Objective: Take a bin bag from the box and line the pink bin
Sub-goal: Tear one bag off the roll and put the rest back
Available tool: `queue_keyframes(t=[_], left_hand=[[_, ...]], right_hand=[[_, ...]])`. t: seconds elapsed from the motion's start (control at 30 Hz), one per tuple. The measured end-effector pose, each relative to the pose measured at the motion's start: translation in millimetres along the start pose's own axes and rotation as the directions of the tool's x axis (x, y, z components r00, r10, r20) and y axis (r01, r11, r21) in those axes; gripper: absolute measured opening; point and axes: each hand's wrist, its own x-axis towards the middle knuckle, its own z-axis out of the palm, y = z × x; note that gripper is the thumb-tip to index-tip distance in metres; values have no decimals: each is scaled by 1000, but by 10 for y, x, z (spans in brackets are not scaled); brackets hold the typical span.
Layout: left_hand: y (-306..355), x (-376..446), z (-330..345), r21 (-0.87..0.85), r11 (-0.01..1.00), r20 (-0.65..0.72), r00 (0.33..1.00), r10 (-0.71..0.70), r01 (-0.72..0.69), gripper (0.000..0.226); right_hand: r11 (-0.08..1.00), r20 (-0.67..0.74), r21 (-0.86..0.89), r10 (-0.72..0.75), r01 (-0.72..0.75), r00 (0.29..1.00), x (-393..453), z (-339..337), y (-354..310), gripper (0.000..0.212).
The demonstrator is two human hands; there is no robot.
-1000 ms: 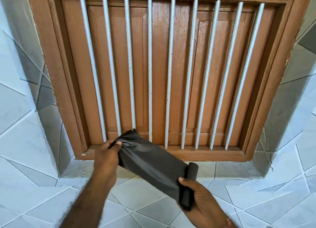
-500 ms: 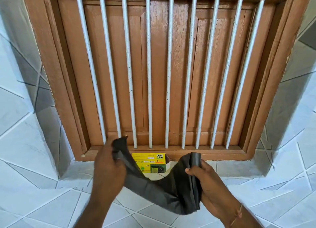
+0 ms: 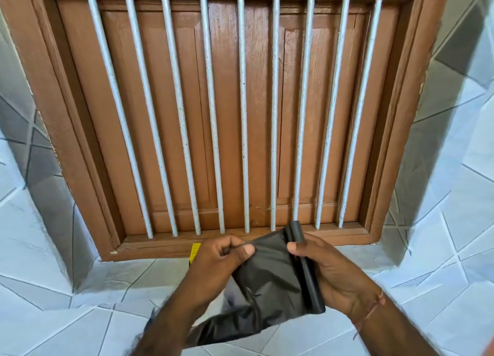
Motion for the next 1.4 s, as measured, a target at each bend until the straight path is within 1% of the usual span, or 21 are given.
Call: queue_keyframes(t=[0.07,0.13,0.23,0.3,0.37,0.43,0.57,0.63,0.73,0.8,0.83,0.87,0.93,0.97,1.0,1.07,1.1,1.13,1.23,1.3,1.4], left_hand=[[75,37,-100,107,994,-46,998,35,-30,19],[149,63,-184,213,975,-49,996,73,-61,16],[215,82,-346,370,926,-22,995,94,-79,14],[248,85,-471,405,912,-18,997,81,-67,15],[270,85,-592,426,903,-20,997,78,-62,16],[278,78,-692,507,860,13,998,64,-62,15],[190,42,-858,611,791,73,997,-12,-36,14],[126,25,-943,643,766,101,993,-64,-16,16],[24,43,-998,657,753,133,981,-139,17,16],[18,68,-871,621,784,82,995,-54,-9,6],[38,80,-747,561,828,52,999,-1,-28,12],[74,86,-597,473,880,63,998,7,-36,28],[143,107,-278,259,966,236,969,-77,14,52],[150,116,-142,170,985,327,940,-97,42,50],[142,127,-59,95,993,371,924,-95,64,40],[136,141,-32,-7,996,348,934,-85,94,16],[154,143,-55,-14,996,318,945,-76,85,7],[175,151,-92,17,998,291,955,-60,58,6],[250,186,-195,250,967,290,956,-36,-39,16],[297,200,-206,347,935,300,953,-38,-72,17],[327,221,-239,404,911,305,951,-48,-83,20]], right_hand=[[995,-64,-101,15,-21,998,10,-34,39,39],[982,-129,-190,-7,-17,992,39,-59,89,35],[987,-212,-157,-10,-24,977,78,-117,114,19],[993,-222,-110,9,-34,975,88,-174,94,15],[993,-201,-109,24,-47,979,93,-203,81,28],[991,-181,-130,15,-39,983,103,-196,85,37],[975,-227,-222,-32,-20,973,128,-156,73,35],[963,-253,-268,-46,-24,966,132,-132,40,24],[950,-216,-312,-80,9,973,109,-80,-12,16],[929,-146,-370,-97,36,984,83,-17,-41,18],[912,-116,-409,-90,35,989,77,23,-50,19],[895,-87,-444,-82,35,993,72,70,-57,19],[884,-30,-466,-71,49,997,74,150,-73,20],[887,-15,-458,-66,52,998,73,177,-81,19],[895,-8,-442,-64,54,998,70,184,-94,17],[929,-35,-369,-59,42,998,77,137,-126,15],[942,-66,-336,-51,26,997,73,91,-139,15],[946,-93,-323,-40,8,995,69,49,-144,16],[903,-173,-429,-70,-11,982,76,-44,-84,18],[883,-213,-469,-105,-7,971,97,-61,-34,17],[928,-206,-374,-84,1,975,122,-51,10,19]])
